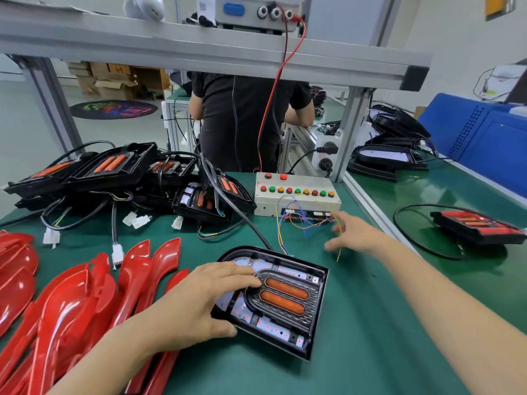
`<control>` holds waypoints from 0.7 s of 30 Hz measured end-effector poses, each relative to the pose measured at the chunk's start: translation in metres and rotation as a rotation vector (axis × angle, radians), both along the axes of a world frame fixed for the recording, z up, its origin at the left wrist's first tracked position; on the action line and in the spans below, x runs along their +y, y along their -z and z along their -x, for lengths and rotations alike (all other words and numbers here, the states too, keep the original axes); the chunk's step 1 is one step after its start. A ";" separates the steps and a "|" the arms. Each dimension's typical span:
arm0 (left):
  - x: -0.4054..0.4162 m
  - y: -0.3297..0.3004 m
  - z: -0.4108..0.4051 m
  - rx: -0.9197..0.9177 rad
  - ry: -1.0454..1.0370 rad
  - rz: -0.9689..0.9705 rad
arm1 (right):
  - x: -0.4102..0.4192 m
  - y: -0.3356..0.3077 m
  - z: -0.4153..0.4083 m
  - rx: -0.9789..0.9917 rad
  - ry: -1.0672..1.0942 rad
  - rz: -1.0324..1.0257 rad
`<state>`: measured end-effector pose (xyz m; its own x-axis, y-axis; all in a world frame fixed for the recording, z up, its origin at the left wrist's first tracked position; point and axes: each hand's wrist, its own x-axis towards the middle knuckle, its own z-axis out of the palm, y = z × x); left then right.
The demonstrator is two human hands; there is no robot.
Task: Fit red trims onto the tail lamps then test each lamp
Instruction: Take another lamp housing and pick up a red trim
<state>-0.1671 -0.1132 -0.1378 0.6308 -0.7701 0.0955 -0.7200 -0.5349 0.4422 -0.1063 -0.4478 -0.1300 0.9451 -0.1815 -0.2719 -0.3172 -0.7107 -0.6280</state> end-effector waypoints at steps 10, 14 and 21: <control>0.005 -0.004 0.003 0.076 0.021 0.104 | 0.037 -0.023 0.035 -0.187 -0.132 -0.076; 0.005 -0.008 0.004 0.092 0.031 0.111 | 0.066 -0.009 0.031 0.007 -0.447 0.104; 0.005 -0.009 0.002 0.121 0.032 0.122 | 0.074 -0.006 0.029 0.104 -0.663 -0.041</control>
<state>-0.1691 -0.1078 -0.1292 0.6191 -0.7770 0.1139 -0.6730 -0.4501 0.5870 -0.1353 -0.3739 -0.1243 0.8217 0.4408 -0.3614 0.1183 -0.7521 -0.6483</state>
